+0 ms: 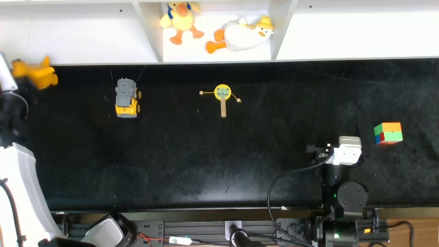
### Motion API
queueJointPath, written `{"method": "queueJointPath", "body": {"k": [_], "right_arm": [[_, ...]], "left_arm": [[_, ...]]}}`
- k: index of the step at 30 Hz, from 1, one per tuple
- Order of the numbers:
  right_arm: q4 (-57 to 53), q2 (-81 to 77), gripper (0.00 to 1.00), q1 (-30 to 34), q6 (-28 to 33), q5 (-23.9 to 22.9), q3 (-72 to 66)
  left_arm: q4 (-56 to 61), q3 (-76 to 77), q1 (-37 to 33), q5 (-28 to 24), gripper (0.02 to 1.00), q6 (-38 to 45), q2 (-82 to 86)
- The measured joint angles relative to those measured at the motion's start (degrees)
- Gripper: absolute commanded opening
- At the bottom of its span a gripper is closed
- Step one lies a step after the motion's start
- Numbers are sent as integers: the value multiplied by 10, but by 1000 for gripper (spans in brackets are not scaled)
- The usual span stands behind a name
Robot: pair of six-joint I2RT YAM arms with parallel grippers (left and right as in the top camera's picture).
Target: Store Toys
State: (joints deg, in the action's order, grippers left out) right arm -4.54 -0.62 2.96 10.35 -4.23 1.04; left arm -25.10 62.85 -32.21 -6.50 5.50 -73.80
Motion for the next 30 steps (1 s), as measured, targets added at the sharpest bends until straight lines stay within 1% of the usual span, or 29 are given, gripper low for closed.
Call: {"method": "queueJointPath", "body": {"k": [5, 9, 12, 19, 30], "right_arm": [[0, 0, 996, 0, 0, 0, 0], [0, 0, 996, 0, 0, 0, 0], [0, 0, 993, 0, 0, 0, 0], [0, 0, 996, 0, 0, 0, 0], [0, 0, 996, 0, 0, 0, 0]], "left_arm": [[27, 0, 32, 22, 36, -42, 0], [55, 0, 59, 44, 69, -56, 0], [72, 0, 71, 52, 88, -61, -1], [72, 15, 74, 70, 86, -75, -46], [34, 96, 74, 81, 82, -84, -146]]}}
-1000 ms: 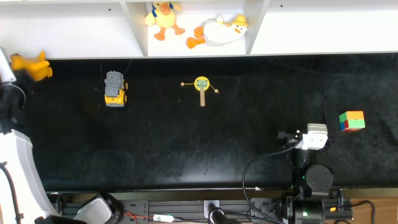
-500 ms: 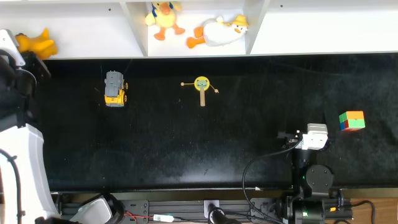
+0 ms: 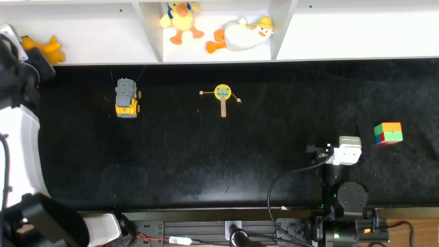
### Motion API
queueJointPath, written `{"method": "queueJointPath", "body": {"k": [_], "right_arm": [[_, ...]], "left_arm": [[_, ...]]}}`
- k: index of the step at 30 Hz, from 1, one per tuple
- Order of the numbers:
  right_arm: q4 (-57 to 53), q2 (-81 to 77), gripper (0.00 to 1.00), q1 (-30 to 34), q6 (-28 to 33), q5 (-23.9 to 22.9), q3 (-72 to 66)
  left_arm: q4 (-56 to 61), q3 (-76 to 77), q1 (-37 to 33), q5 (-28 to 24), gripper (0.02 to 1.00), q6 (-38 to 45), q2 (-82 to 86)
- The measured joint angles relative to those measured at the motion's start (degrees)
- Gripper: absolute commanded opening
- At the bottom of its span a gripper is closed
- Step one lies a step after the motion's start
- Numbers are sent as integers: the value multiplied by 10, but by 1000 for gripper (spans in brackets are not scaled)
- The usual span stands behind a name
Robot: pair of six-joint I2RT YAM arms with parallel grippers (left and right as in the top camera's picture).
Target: Store Toys
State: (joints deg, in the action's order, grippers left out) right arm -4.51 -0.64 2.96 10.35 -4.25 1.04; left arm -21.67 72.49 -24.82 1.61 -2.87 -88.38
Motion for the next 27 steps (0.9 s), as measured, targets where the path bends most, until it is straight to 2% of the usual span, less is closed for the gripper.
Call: {"method": "queueJointPath", "body": {"k": [17, 27], "right_arm": [[0, 0, 996, 0, 0, 0, 0], [0, 0, 993, 0, 0, 0, 0]], "left_arm": [[16, 15, 1, 4, 80, 0, -46], [50, 18, 29, 9, 110, 0, -63]]}}
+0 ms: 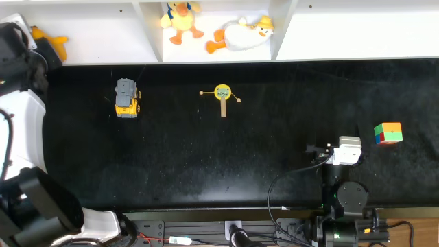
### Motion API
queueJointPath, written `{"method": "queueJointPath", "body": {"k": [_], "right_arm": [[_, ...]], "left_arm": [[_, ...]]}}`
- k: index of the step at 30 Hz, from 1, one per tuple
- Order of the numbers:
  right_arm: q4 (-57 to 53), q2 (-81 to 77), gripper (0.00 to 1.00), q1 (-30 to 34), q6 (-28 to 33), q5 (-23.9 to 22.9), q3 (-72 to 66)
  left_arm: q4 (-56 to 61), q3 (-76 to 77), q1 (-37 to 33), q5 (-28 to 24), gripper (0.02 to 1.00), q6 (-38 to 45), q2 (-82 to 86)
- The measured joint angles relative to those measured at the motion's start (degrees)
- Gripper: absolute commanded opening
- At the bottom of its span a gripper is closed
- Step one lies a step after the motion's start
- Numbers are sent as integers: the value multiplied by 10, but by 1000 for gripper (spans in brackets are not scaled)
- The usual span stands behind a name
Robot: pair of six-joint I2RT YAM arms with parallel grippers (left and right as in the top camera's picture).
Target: Store Toys
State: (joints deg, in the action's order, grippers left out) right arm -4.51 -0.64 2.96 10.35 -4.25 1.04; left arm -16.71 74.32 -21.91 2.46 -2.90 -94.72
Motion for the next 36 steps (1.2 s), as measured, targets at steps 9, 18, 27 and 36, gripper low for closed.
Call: {"method": "queueJointPath", "body": {"k": [9, 18, 27, 36], "right_arm": [[0, 0, 996, 0, 0, 0, 0], [0, 0, 996, 0, 0, 0, 0], [0, 0, 996, 0, 0, 0, 0], [0, 0, 996, 0, 0, 0, 0]], "left_arm": [[0, 1, 2, 2, 364, -2, -2], [0, 1, 2, 4, 998, -2, -2], [-40, 1, 2, 4, 998, -2, 0], [-143, -47, 2, 1, 998, -2, 127]]}}
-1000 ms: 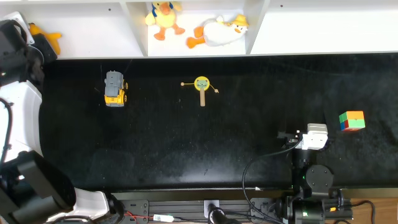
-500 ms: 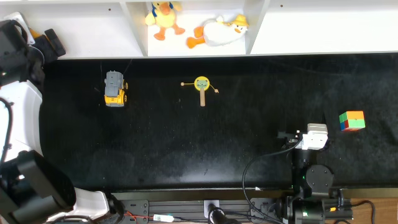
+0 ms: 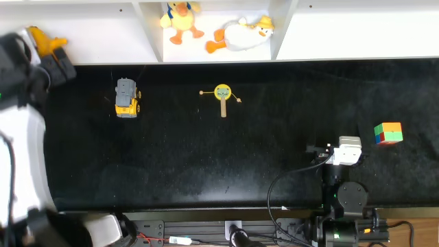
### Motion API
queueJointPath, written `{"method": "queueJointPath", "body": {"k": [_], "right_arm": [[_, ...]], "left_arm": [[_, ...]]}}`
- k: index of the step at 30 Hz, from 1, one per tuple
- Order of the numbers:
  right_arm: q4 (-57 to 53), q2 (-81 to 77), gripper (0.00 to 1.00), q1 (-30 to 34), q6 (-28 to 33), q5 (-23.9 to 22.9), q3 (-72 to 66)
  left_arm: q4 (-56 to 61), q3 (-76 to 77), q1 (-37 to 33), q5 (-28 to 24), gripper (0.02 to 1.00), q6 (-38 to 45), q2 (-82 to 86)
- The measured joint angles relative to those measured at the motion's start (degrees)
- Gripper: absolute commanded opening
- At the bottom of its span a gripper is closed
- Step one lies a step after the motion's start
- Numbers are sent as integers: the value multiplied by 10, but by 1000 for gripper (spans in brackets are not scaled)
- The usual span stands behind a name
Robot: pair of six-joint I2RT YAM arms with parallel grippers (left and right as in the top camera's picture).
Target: Store Toys
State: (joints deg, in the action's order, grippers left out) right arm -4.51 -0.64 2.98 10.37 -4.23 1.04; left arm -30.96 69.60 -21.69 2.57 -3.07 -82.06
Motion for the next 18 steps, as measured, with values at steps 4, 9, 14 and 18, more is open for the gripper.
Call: {"method": "queueJointPath", "body": {"k": [4, 9, 14, 18], "right_arm": [[0, 0, 996, 0, 0, 0, 0], [0, 0, 996, 0, 0, 0, 0], [0, 0, 996, 0, 0, 0, 0], [0, 0, 996, 0, 0, 0, 0]], "left_arm": [[10, -117, 14, 0, 998, -8, 140], [17, -248, 79, -4, 998, -55, 229], [41, -271, 179, -1, 998, -75, 178], [90, -271, 216, 7, 998, -78, 125]]}}
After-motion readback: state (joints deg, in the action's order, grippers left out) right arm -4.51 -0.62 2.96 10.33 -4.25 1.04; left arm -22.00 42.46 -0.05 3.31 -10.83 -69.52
